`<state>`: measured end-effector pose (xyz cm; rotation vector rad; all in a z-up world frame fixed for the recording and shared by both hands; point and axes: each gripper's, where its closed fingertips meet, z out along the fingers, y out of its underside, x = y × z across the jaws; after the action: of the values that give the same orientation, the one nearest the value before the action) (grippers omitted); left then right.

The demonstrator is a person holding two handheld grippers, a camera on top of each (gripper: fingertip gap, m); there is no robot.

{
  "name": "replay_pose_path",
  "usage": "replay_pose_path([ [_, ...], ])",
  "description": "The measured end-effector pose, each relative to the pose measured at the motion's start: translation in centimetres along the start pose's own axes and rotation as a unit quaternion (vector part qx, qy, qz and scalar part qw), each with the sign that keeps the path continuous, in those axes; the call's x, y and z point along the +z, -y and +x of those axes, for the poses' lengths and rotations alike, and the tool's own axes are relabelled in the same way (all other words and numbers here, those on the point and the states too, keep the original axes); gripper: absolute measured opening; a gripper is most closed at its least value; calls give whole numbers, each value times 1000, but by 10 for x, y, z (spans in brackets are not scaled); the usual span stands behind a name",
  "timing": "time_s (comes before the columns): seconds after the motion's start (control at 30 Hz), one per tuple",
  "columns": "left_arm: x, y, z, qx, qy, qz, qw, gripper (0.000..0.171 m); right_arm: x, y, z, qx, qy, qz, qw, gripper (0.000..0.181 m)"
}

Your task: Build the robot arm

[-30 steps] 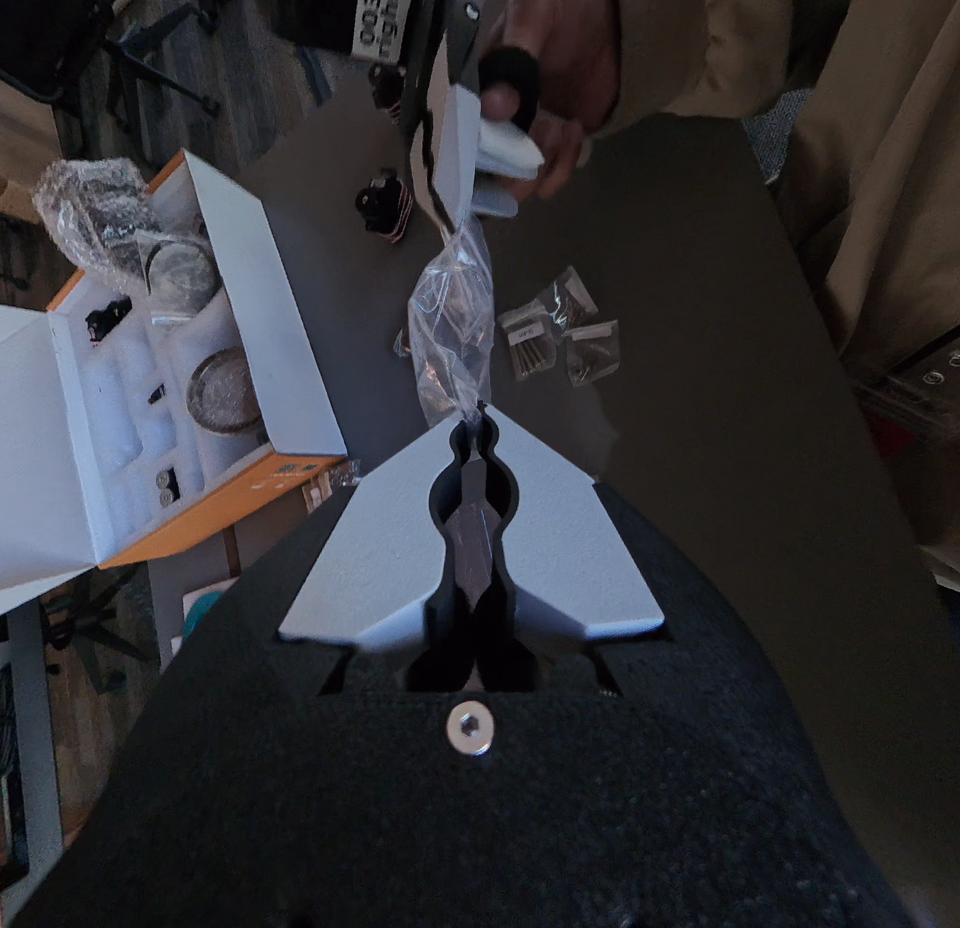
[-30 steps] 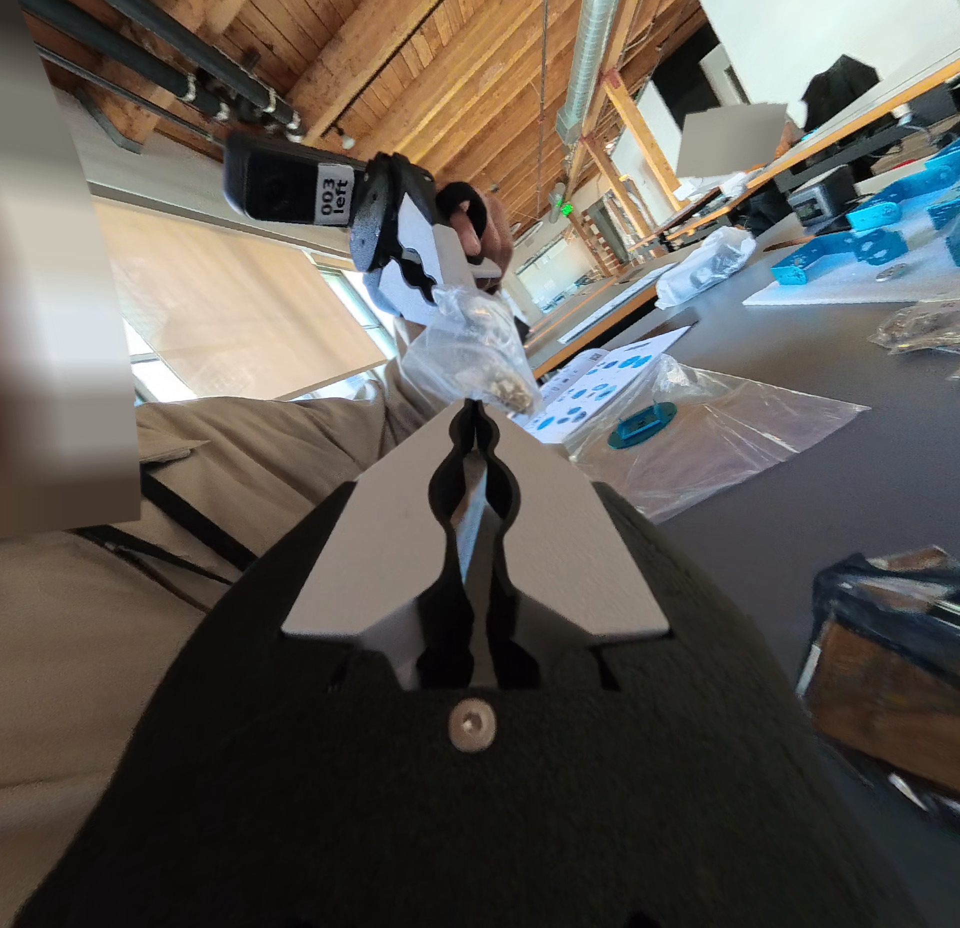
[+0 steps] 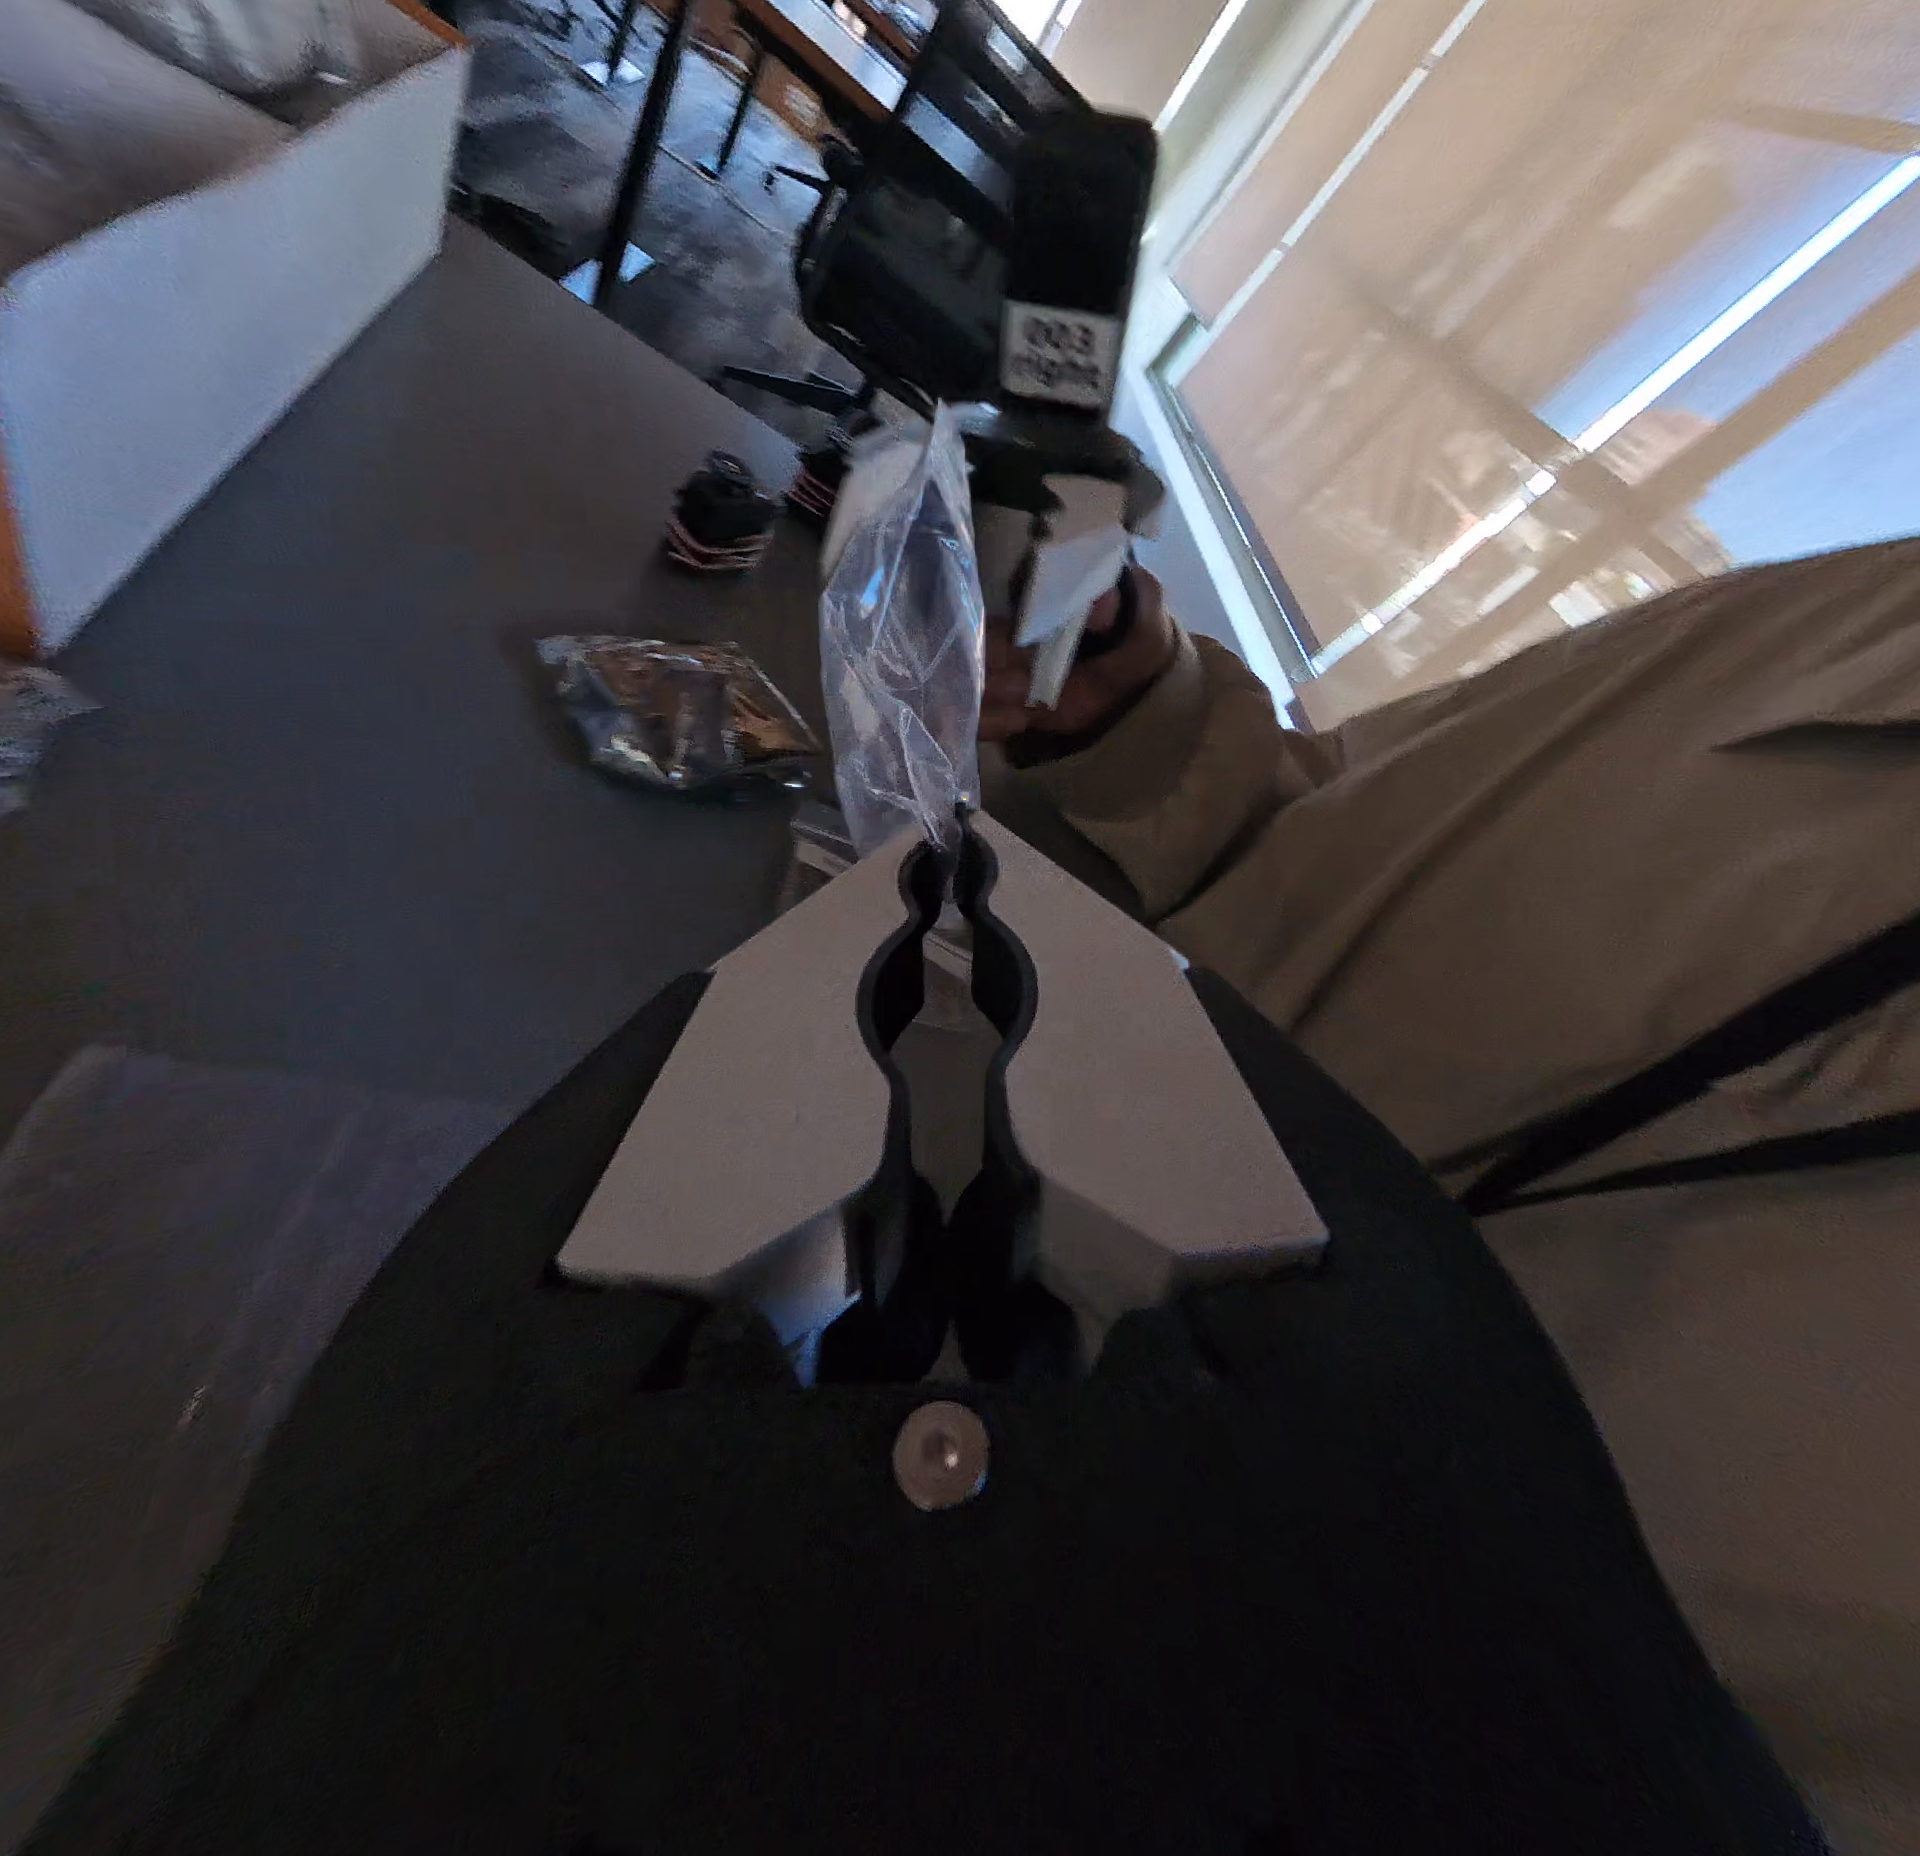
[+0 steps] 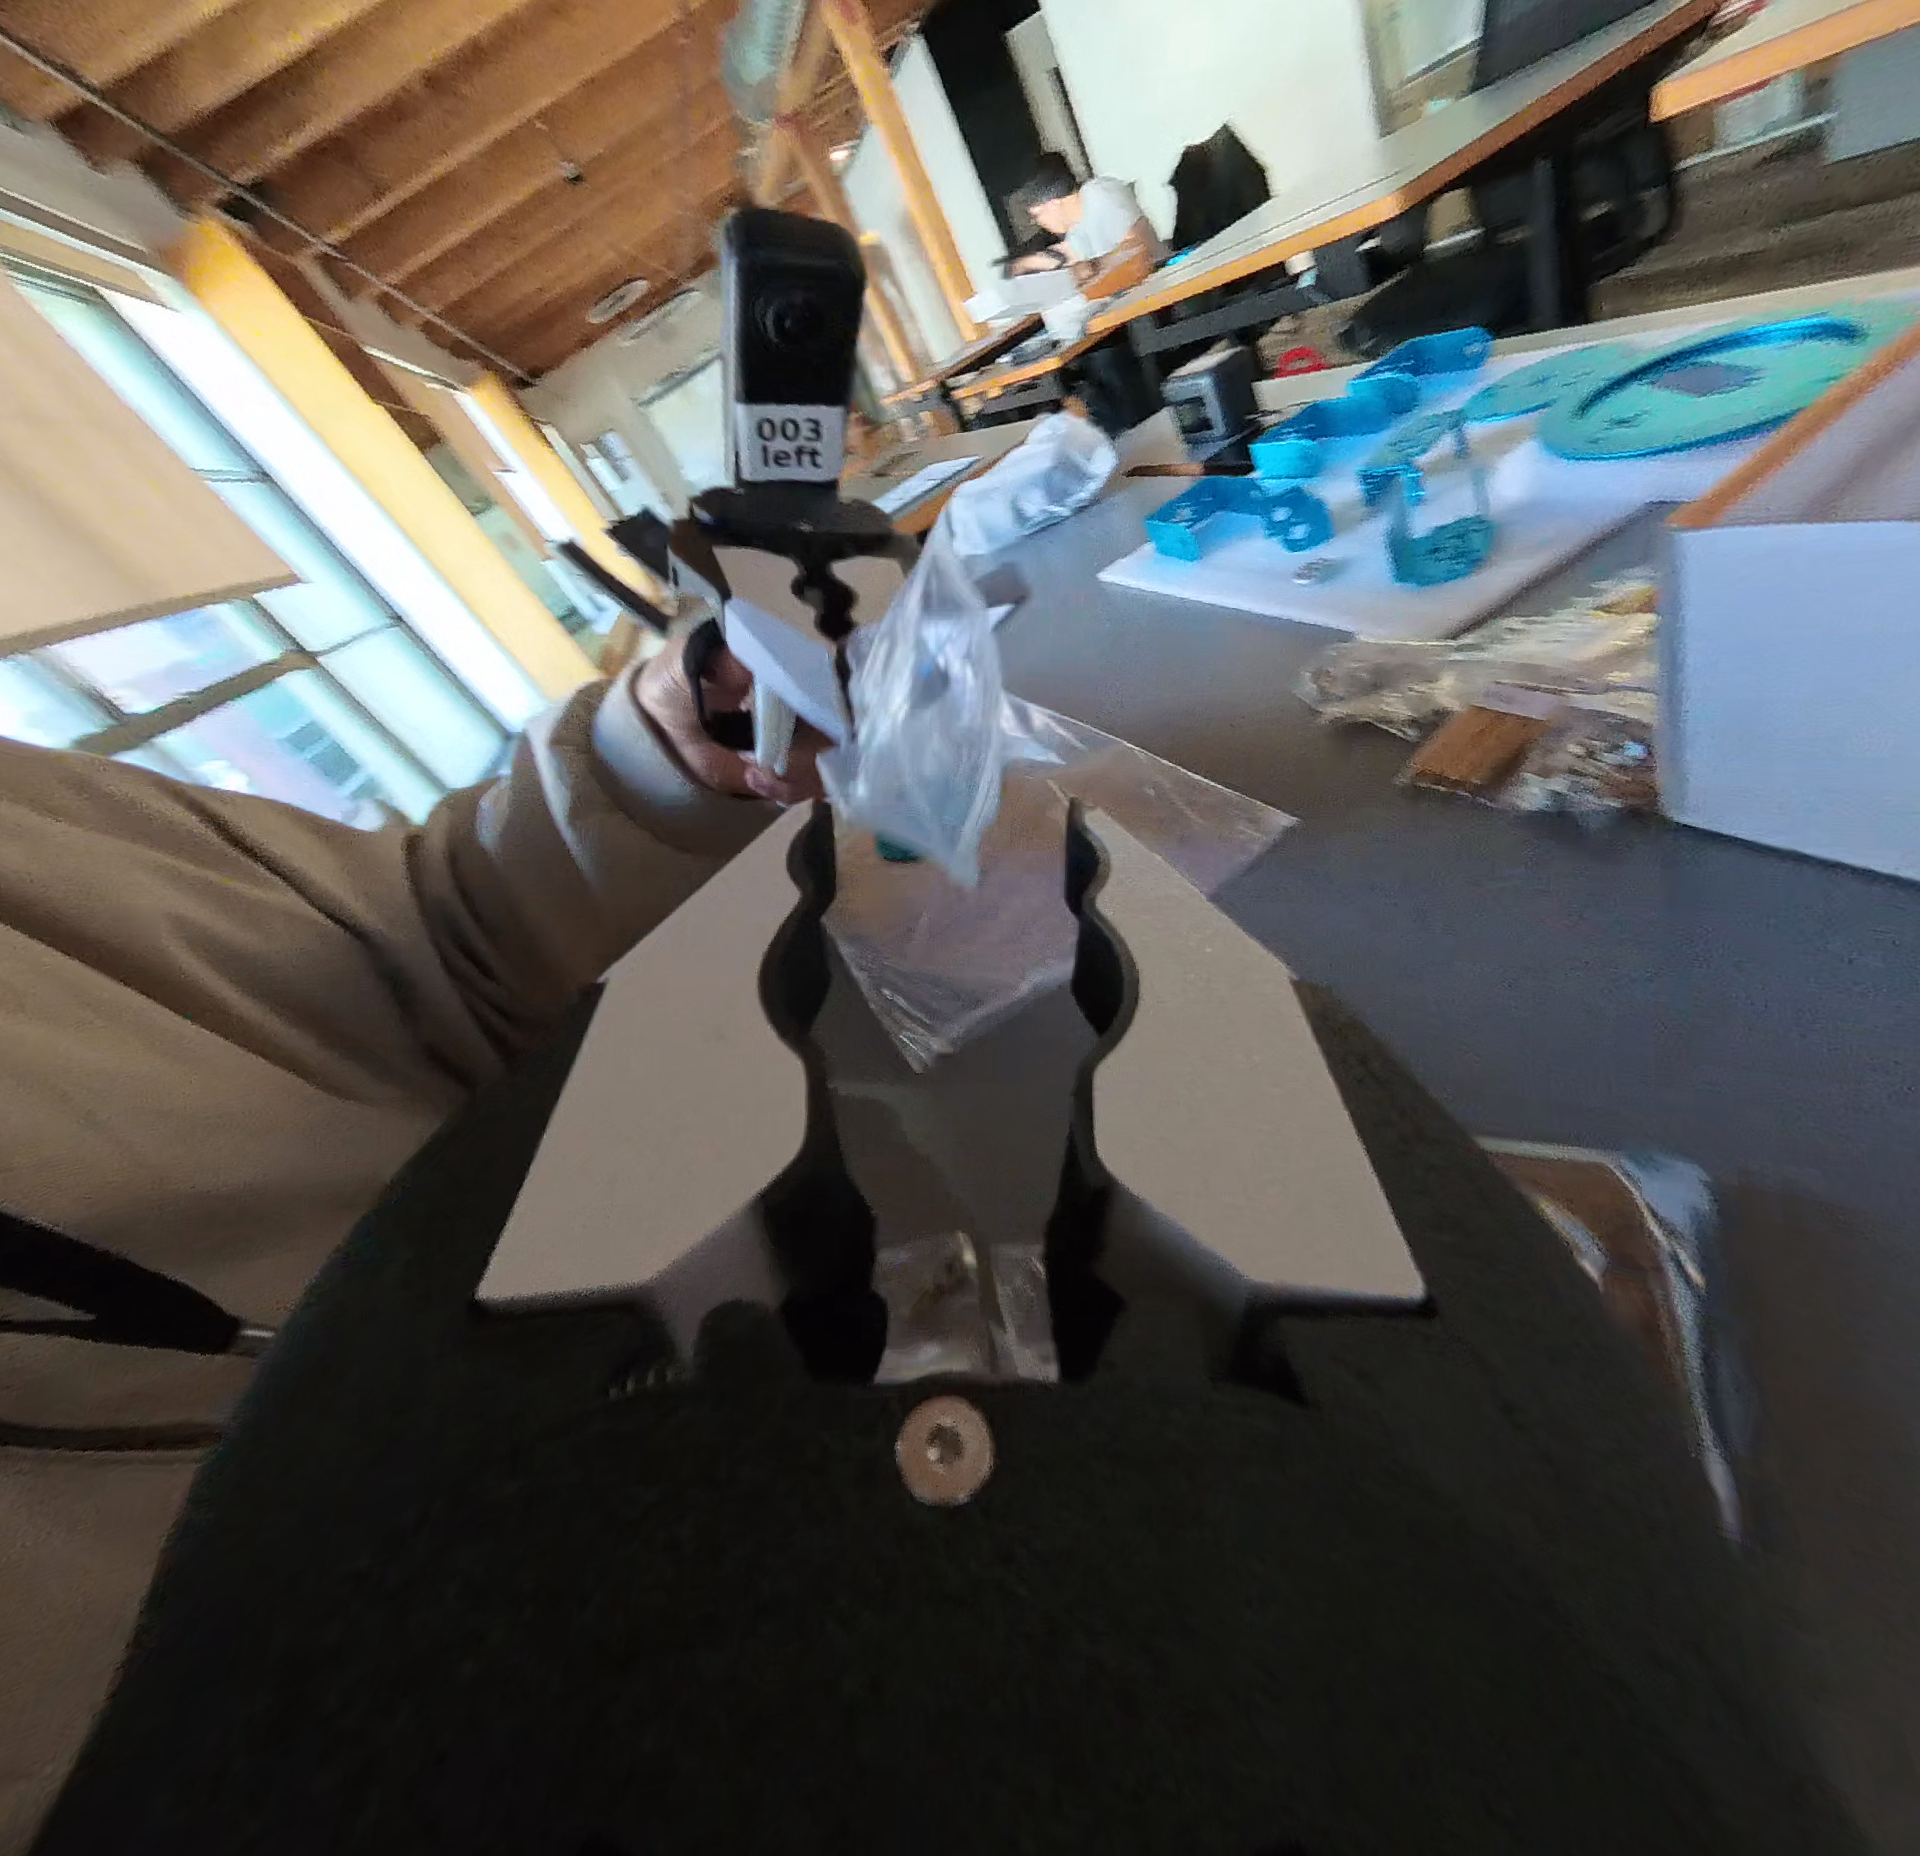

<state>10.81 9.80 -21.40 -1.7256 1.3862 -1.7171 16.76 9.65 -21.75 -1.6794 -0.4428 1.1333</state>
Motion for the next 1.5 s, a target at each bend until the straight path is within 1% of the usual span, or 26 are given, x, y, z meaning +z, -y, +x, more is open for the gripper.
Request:
replay_pose_path([
  [0.07, 7, -7, 10, 9, -15, -20, 1000, 0, 9, 4, -8, 17, 43, -7, 999, 31],
  [0.1, 8, -9, 11, 16, -9, -26, 1000, 0, 9, 3, -18, 16, 76, -20, 997, 2],
  [0.13, 7, -11, 11, 22, -1, -32, 999, 0, 9, 2, -22, 11, 83, -32, 996, 0],
  [0.2, 0, -12, 13, 29, 12, -32, 999, 1, 8, -1, -20, -12, 66, -50, 996, 0],
  [0.27, -11, -14, 12, 38, 36, -29, 998, 0, 5, 2, -22, -12, 60, -48, 997, 0],
  [0.37, -37, -17, 12, 50, 84, -10, 995, 0, -2, 8, -12, -12, 19, -50, 998, 0],
  [0.47, -67, -30, 19, 72, 140, -9, 987, 0, -12, 10, -5, -12, -31, -72, 997, 0],
  [0.53, -87, -37, 29, 84, 175, 7, 981, 0, -20, 15, -3, -22, -76, -85, 993, 0],
  [0.63, -118, -50, 40, 92, 236, 53, 966, 1, -34, 24, -2, -45, -146, -111, 982, 0],
  [0.7, -139, -60, 46, 100, 272, 96, 952, 8, -45, 31, 6, -70, -215, -124, 966, 0],
  [0.73, -148, -67, 49, 104, 288, 118, 945, 15, -47, 33, 7, -83, -238, -134, 958, 0],
  [0.8, -167, -81, 51, 117, 323, 140, 929, 29, -40, 33, 5, -85, -250, -153, 952, 0],
  [0.9, -194, -102, 47, 148, 387, 141, 899, 33, -14, 40, 6, -81, -245, -184, 949, 0],
  [0.97, -207, -107, 45, 163, 408, 155, 885, 33, 8, 55, 12, -96, -240, -190, 947, 0],
  [1.03, -215, -110, 44, 166, 410, 170, 881, 33, 25, 67, 25, -108, -247, -215, 938, 0],
  [1.07, -216, -110, 46, 165, 399, 179, 884, 33, 33, 74, 30, -103, -241, -229, 938, 0],
  [1.1, -214, -109, 47, 162, 380, 189, 891, 33, 42, 85, 35, -87, -225, -226, 944, 0],
  [1.13, -211, -107, 50, 160, 358, 197, 899, 33, 46, 101, 47, -66, -225, -215, 948, 0],
  [1.2, -205, -101, 51, 164, 323, 212, 908, 33, 41, 130, 91, -46, -265, -216, 939, 0],
  [1.27, -201, -93, 48, 161, 299, 226, 913, 33, 19, 160, 148, -48, -355, -221, 907, 0],
  [1.33, -194, -87, 46, 144, 270, 232, 923, 34, 6, 188, 191, -65, -400, -213, 889, 0],
  [1.37, -191, -84, 45, 136, 256, 233, 928, 34, -1, 200, 212, -59, -420, -209, 881, 0],
  [1.4, -189, -81, 44, 130, 244, 233, 932, 34, -7, 209, 233, -41, -430, -203, 879, 0],
  [1.43, -187, -78, 43, 129, 238, 232, 934, 34, -8, 214, 253, -13, -424, -196, 884, 0],
  [1.5, -184, -71, 42, 137, 236, 234, 933, 33, -7, 210, 292, 67, -395, -201, 894, 0],
])
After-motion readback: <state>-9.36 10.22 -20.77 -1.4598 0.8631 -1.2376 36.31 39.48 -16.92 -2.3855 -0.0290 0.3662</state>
